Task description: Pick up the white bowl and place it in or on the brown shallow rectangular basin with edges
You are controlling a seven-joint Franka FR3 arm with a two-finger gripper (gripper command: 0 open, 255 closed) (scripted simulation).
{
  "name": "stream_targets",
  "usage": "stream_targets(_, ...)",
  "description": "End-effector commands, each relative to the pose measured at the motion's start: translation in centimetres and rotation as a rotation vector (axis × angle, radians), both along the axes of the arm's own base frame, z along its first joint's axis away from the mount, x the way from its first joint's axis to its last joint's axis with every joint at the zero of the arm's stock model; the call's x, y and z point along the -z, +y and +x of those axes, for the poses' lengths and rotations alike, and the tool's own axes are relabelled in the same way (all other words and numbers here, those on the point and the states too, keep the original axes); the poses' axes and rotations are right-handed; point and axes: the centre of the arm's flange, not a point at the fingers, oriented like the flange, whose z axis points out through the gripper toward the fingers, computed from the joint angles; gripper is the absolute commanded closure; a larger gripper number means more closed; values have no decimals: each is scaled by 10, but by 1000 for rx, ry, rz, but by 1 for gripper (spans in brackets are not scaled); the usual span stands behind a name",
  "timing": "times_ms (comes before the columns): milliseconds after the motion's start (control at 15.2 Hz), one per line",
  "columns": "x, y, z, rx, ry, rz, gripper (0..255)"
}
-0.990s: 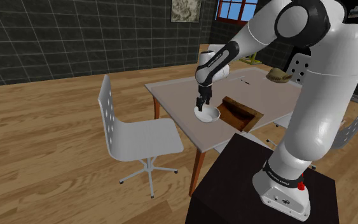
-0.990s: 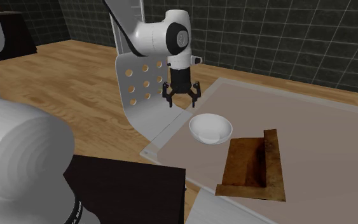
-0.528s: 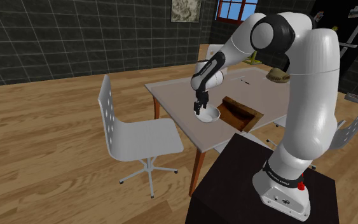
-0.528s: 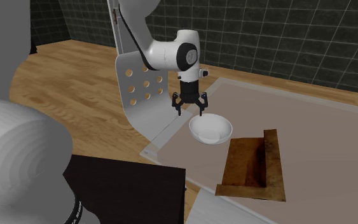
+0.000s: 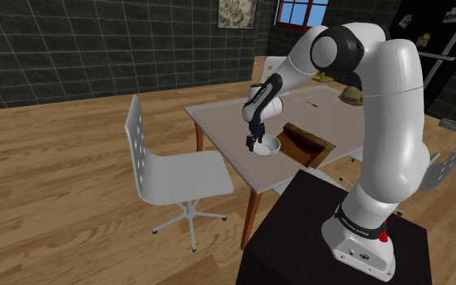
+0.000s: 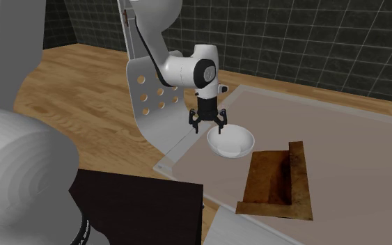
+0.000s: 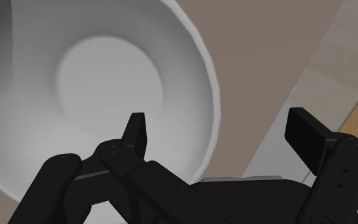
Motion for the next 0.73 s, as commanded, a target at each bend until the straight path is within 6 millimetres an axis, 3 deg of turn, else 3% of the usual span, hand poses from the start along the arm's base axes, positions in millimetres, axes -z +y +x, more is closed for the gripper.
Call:
stream_targets(0, 1, 0, 0, 0, 0, 0, 0)
stream_targets(264, 1, 0, 0, 0, 0, 0, 0)
stream_targets(330, 1, 0, 0, 0, 0, 0, 255)
stream_targets(660, 1, 0, 0, 0, 0, 0, 255)
